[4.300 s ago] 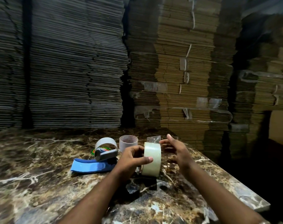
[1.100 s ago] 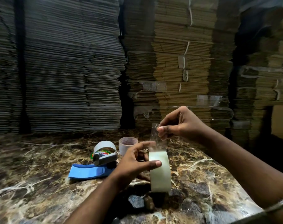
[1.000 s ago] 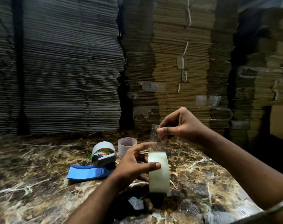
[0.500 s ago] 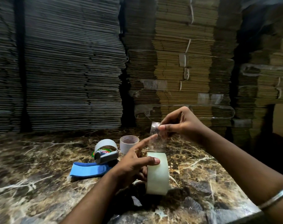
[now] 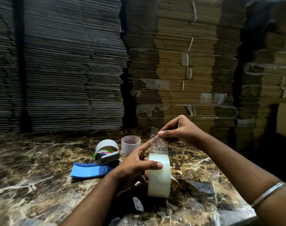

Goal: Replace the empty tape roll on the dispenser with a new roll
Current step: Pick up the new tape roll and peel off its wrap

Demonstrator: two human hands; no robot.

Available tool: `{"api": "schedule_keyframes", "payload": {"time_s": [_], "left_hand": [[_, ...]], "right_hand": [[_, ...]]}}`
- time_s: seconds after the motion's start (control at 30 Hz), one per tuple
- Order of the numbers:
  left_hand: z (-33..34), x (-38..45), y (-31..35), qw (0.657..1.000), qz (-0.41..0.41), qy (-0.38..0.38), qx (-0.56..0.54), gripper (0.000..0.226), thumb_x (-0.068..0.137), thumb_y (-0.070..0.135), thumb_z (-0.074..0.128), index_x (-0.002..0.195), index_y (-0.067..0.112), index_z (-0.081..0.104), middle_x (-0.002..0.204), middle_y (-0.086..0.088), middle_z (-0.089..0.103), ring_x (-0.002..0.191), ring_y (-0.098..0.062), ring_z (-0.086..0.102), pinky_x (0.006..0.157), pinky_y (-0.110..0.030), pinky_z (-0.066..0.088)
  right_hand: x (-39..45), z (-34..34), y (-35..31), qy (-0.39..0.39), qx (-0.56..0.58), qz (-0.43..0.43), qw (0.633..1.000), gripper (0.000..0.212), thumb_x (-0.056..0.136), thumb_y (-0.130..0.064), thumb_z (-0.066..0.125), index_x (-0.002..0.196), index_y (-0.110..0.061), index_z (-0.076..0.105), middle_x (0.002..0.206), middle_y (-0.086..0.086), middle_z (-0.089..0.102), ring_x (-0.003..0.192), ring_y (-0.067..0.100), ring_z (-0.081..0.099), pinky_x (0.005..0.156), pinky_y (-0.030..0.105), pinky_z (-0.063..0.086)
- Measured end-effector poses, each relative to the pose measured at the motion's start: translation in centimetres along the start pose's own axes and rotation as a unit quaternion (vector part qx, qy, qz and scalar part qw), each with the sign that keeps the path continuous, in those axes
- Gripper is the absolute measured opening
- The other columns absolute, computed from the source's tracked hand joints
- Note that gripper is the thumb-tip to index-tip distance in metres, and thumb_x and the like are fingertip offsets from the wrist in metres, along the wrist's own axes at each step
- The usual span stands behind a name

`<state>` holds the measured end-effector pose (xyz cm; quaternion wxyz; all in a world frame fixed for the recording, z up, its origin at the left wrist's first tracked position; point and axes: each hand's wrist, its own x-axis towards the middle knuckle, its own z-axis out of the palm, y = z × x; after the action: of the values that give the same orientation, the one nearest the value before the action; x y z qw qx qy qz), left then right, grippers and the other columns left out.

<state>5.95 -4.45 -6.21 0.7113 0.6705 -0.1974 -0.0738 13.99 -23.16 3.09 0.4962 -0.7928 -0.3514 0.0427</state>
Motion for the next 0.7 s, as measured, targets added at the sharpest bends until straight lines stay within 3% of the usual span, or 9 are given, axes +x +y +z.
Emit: {"api": "schedule_keyframes", "payload": {"time_s": [0.1,0.17,0.2,0.27,0.37,0.43,0.53,0.6,0.7], "left_hand": [[-0.2,0.3,-0.2,1.000,0.006,0.013,0.003,0.091,0.062,0.028,0.088,0.136,0.055,0.042,0.119,-0.016,0.046,0.104,-0.039,0.042,0.072,-0.054,0.051],[-0.2,0.3,-0.3,1.000,0.011,0.017,0.001,0.091,0.061,0.028,0.088,0.135,0.055,0.043,0.112,-0.005,0.042,0.112,-0.037,0.038,0.092,-0.071,0.039],[-0.1,0.2,-0.3,1.000,0.008,0.016,-0.002,0.090,0.062,0.027,0.088,0.135,0.055,0.043,0.114,-0.006,0.042,0.113,-0.036,0.038,0.090,-0.069,0.040],[-0.1,0.1,-0.1,1.000,-0.001,0.010,-0.001,0.088,0.064,0.028,0.086,0.134,0.057,0.042,0.122,-0.013,0.043,0.109,-0.036,0.042,0.071,-0.048,0.046],[0.0,0.1,0.0,1.000,0.002,0.001,0.005,0.083,0.068,0.025,0.082,0.134,0.057,0.043,0.121,-0.018,0.044,0.086,-0.035,0.046,0.051,-0.028,0.045],[0.1,0.1,-0.1,1.000,0.006,-0.001,-0.010,0.084,0.068,0.022,0.082,0.133,0.057,0.044,0.119,-0.019,0.042,0.072,-0.028,0.044,0.045,-0.024,0.046],[0.0,0.1,-0.1,1.000,0.002,-0.005,-0.025,0.088,0.065,0.024,0.086,0.134,0.056,0.043,0.121,-0.019,0.042,0.080,-0.037,0.042,0.043,-0.024,0.047],[0.1,0.0,0.0,1.000,0.000,0.002,-0.026,0.086,0.066,0.023,0.085,0.134,0.056,0.043,0.127,-0.019,0.054,0.092,-0.040,0.042,0.045,-0.025,0.047],[0.3,0.0,0.1,1.000,-0.001,0.014,-0.027,0.082,0.070,0.018,0.079,0.135,0.054,0.043,0.129,-0.020,0.063,0.096,-0.038,0.042,0.048,-0.025,0.045]], "right_hand": [[-0.1,0.2,0.5,0.002,0.005,0.004,1.000,0.018,0.080,-0.010,0.076,0.091,0.004,0.075,0.088,0.028,0.072,0.069,0.023,0.069,0.057,0.022,0.056],[-0.2,0.4,1.0,0.005,0.019,0.009,1.000,0.019,0.081,-0.011,0.075,0.092,0.004,0.075,0.088,0.028,0.072,0.069,0.023,0.068,0.057,0.023,0.056],[-0.2,0.5,1.2,0.008,0.029,0.012,0.999,0.020,0.081,-0.011,0.075,0.093,0.005,0.075,0.088,0.027,0.072,0.068,0.023,0.066,0.057,0.023,0.055],[-0.4,0.8,1.4,0.011,0.048,0.016,0.999,0.022,0.083,-0.014,0.074,0.095,0.004,0.074,0.085,0.023,0.072,0.066,0.021,0.065,0.055,0.023,0.055],[-0.8,1.6,1.7,0.063,0.088,0.021,0.994,0.030,0.088,-0.032,0.066,0.100,-0.004,0.072,0.090,0.017,0.074,0.068,0.021,0.069,0.058,0.027,0.056],[-1.4,2.5,2.4,0.131,0.134,0.031,0.982,0.039,0.094,-0.042,0.054,0.105,-0.009,0.070,0.097,0.018,0.073,0.079,0.028,0.071,0.065,0.033,0.059],[-3.2,4.3,3.7,0.135,0.162,0.017,0.977,0.048,0.095,-0.052,0.042,0.109,-0.016,0.069,0.105,0.012,0.074,0.099,0.031,0.069,0.086,0.049,0.055],[-4.7,5.9,3.8,0.093,0.202,0.006,0.975,0.053,0.085,-0.057,0.048,0.113,-0.015,0.067,0.110,0.012,0.073,0.103,0.028,0.069,0.089,0.047,0.052],[-5.8,7.6,4.4,0.036,0.260,-0.006,0.965,0.081,0.060,-0.066,0.075,0.123,-0.017,0.060,0.117,0.014,0.071,0.105,0.029,0.068,0.081,0.039,0.054]]}}
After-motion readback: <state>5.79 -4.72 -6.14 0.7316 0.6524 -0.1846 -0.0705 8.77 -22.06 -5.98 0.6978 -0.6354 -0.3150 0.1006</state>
